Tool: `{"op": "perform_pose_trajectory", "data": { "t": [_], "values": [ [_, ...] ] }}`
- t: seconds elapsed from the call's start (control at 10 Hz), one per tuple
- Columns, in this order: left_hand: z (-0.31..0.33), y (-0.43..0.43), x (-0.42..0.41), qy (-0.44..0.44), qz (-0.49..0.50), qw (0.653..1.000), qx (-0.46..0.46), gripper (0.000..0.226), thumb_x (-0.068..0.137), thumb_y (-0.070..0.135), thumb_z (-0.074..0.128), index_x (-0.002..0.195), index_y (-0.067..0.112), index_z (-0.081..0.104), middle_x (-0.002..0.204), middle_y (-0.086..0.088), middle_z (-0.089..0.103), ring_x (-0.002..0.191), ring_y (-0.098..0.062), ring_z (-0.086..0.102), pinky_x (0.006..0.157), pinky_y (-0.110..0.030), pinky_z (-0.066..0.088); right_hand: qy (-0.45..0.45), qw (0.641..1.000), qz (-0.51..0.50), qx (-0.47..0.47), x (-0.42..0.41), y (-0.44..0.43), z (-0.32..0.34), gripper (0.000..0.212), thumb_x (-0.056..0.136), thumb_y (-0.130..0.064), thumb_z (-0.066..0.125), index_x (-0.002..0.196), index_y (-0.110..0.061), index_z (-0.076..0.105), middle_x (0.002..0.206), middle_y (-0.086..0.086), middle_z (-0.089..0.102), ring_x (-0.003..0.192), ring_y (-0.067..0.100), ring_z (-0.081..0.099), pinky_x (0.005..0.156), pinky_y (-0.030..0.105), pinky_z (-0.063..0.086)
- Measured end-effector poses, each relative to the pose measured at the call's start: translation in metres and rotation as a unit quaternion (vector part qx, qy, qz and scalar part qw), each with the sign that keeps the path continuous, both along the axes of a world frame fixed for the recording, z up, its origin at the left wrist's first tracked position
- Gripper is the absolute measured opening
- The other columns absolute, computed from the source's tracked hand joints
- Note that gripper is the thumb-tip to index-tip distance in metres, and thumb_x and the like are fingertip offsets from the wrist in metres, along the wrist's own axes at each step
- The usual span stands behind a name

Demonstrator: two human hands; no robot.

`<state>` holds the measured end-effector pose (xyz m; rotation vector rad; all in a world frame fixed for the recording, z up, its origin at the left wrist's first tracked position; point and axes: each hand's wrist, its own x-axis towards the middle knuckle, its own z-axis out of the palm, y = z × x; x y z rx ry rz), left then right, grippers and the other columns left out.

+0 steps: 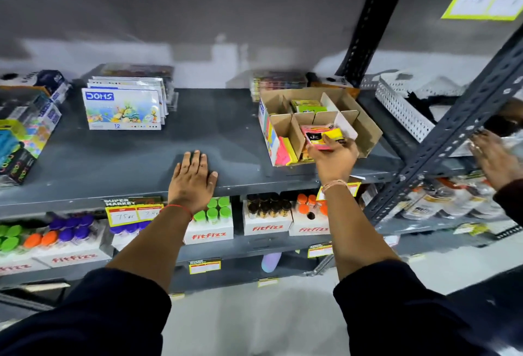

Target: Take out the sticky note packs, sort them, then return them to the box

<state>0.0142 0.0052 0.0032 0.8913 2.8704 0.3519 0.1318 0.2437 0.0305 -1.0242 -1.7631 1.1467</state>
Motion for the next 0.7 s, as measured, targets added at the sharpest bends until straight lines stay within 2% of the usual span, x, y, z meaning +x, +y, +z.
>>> {"op": "perform_pose_trajectory", "data": {
  "t": [0.1, 0.2, 0.3, 0.5, 0.6, 0.7],
  "values": [
    [0.001, 0.001, 0.000, -0.004, -0.001, 1.000, -0.003, 0.056, 0.099, 0.031, 0.025, 0.147, 0.005, 0.009, 0.159, -0.011, 0.005, 0.148, -0.025, 0.000, 0.120, -0.038, 0.002, -0.080, 0.996, 0.035, 0.034, 0.001, 0.000, -0.003, 0.052, 0.073, -0.019, 0.078, 0.118, 0.001, 0.063, 0.144, 0.017, 0.031, 0.135, 0.029, 0.032, 0.107, 0.004, 0.026],
    [0.000, 0.001, 0.000, -0.005, 0.002, 1.000, 0.006, 0.056, 0.099, 0.031, 0.026, 0.146, 0.005, 0.011, 0.159, -0.012, 0.007, 0.148, -0.025, 0.001, 0.120, -0.038, 0.003, -0.182, 0.979, 0.036, 0.082, 0.001, 0.000, 0.000, 0.057, 0.076, -0.035, 0.073, 0.126, -0.010, 0.059, 0.147, 0.013, 0.033, 0.136, 0.031, 0.025, 0.116, 0.039, 0.027],
    [-0.001, 0.000, -0.001, -0.003, -0.001, 1.000, -0.003, 0.057, 0.099, 0.031, 0.024, 0.147, 0.005, 0.009, 0.159, -0.011, 0.005, 0.148, -0.024, -0.001, 0.121, -0.038, 0.002, -0.235, 0.967, 0.044, 0.084, 0.002, 0.000, 0.004, 0.055, 0.079, -0.039, 0.069, 0.129, -0.020, 0.057, 0.147, 0.015, 0.035, 0.138, 0.033, 0.022, 0.111, 0.046, 0.022],
    [0.000, 0.000, -0.003, -0.012, -0.006, 1.000, -0.009, 0.057, 0.099, 0.032, 0.023, 0.147, 0.005, 0.007, 0.159, -0.012, 0.004, 0.148, -0.025, -0.001, 0.121, -0.038, 0.002, -0.263, 0.956, 0.082, 0.105, 0.008, 0.001, 0.000, 0.060, 0.080, -0.030, 0.070, 0.136, -0.025, 0.048, 0.149, 0.014, 0.032, 0.140, 0.034, 0.020, 0.114, 0.045, 0.020],
    [0.001, 0.000, -0.005, -0.021, -0.008, 1.000, -0.021, 0.058, 0.099, 0.033, 0.021, 0.147, 0.005, 0.004, 0.159, -0.011, 0.001, 0.148, -0.024, -0.003, 0.121, -0.038, 0.001, -0.256, 0.955, 0.080, 0.128, 0.012, 0.000, -0.001, 0.076, 0.079, -0.028, 0.071, 0.144, -0.028, 0.033, 0.157, 0.011, 0.017, 0.146, 0.030, 0.011, 0.111, 0.051, 0.020],
    [0.000, 0.002, -0.004, -0.024, -0.022, 0.999, -0.021, 0.060, 0.099, 0.036, 0.020, 0.147, 0.004, 0.002, 0.159, -0.012, -0.001, 0.148, -0.023, -0.003, 0.121, -0.037, 0.000, -0.203, 0.960, 0.054, 0.185, 0.019, -0.009, -0.004, 0.083, 0.083, -0.033, 0.064, 0.149, -0.016, 0.017, 0.160, 0.009, 0.007, 0.148, 0.027, 0.002, 0.114, 0.054, 0.018]
  ]
}}
